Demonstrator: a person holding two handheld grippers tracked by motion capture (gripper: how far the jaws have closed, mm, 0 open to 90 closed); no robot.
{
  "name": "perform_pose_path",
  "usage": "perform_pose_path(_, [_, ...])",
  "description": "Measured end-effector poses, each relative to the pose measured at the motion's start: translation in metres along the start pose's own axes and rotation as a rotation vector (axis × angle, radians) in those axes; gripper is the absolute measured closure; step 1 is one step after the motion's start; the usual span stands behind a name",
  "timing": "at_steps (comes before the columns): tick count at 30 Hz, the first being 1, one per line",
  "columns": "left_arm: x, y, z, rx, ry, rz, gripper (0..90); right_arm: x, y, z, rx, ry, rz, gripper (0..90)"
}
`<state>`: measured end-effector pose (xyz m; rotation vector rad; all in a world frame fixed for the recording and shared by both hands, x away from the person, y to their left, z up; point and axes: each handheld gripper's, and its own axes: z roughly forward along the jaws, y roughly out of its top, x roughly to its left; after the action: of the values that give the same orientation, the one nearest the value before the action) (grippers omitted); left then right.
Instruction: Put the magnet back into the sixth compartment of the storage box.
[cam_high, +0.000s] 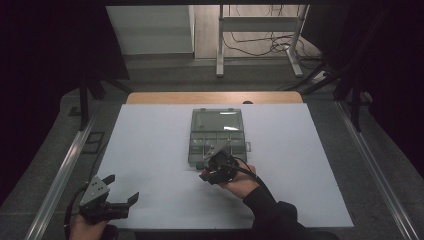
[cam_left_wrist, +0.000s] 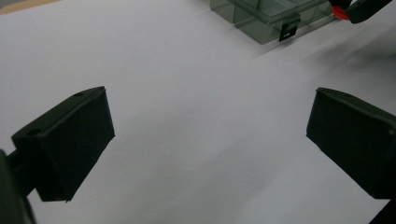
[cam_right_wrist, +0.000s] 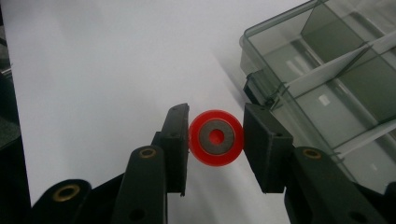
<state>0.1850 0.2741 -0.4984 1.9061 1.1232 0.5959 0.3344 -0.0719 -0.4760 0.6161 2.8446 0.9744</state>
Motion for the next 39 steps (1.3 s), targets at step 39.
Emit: perform_pose_path(39, [0.001, 0.000, 0.000, 0.001, -0.001, -0.002, 1.5, -0.037, 0.026, -0.010, -0.038, -0.083, 0.051, 62.1])
